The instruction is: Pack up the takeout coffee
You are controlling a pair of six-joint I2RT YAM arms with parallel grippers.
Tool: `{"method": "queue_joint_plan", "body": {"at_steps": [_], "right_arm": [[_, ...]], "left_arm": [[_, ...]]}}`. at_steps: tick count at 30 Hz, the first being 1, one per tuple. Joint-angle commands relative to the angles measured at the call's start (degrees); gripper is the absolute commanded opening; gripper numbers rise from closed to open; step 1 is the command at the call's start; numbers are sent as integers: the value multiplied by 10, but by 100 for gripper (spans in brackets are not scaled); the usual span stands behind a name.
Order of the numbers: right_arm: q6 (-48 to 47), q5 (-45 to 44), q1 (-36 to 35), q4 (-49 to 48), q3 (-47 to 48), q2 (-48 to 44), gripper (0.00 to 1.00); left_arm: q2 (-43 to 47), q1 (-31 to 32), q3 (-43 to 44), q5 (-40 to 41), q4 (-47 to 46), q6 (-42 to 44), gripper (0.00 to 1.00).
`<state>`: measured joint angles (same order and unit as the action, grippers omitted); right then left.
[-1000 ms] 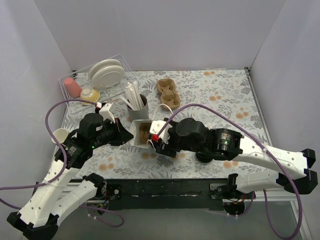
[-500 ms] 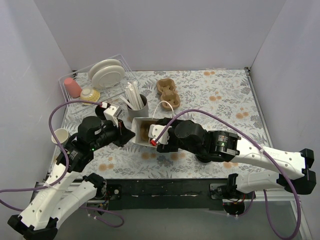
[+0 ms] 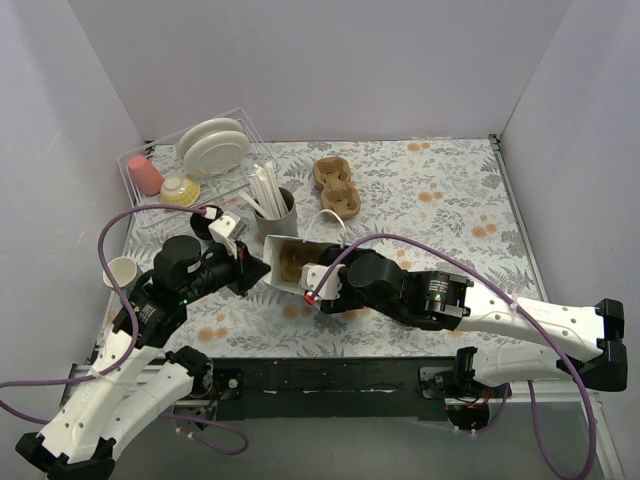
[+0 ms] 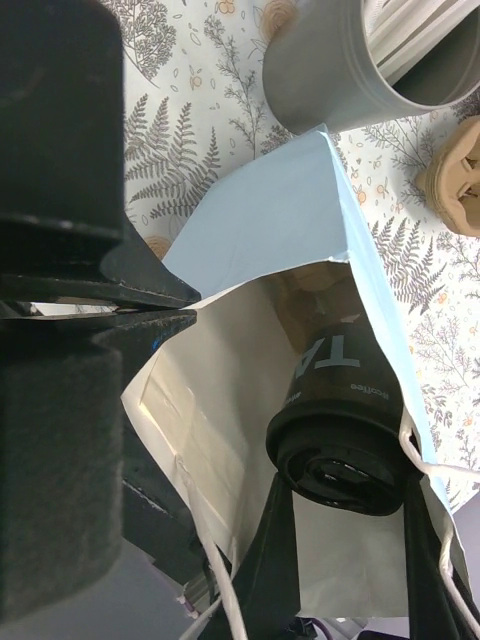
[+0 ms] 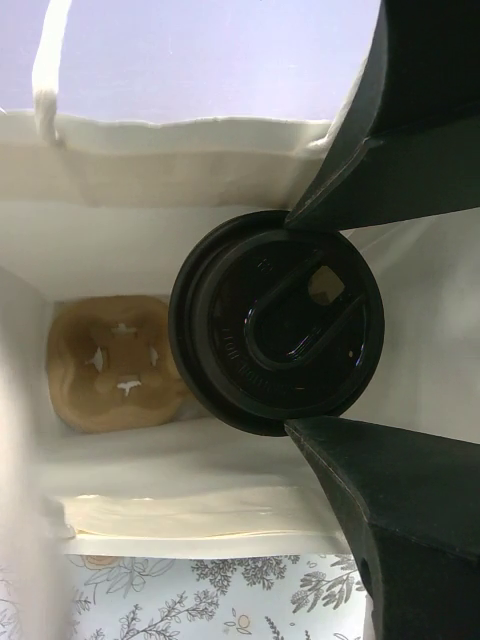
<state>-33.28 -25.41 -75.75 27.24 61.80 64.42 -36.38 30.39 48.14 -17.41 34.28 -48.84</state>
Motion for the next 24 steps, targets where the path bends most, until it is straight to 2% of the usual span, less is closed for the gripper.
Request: {"method": "queue_joint_plan", "body": {"at_steps": [1, 4, 9, 18, 24], "right_arm": [[15, 5, 2, -33, -17, -18, 34], [21, 11, 2, -48, -37, -31, 33], [13, -2, 2, -54, -76, -48, 32], [-5, -32, 5, -37, -107, -82, 33], [-9, -32, 20, -26, -108, -70, 33]], "left_arm": [[3, -1, -10, 0, -40, 13, 0], [0, -1, -16, -13, -49, 1, 1], [9, -1, -49, -81, -85, -22, 0], [-13, -1, -61, -76, -106, -10, 0], [-19, -1, -70, -83, -121, -3, 0]]}}
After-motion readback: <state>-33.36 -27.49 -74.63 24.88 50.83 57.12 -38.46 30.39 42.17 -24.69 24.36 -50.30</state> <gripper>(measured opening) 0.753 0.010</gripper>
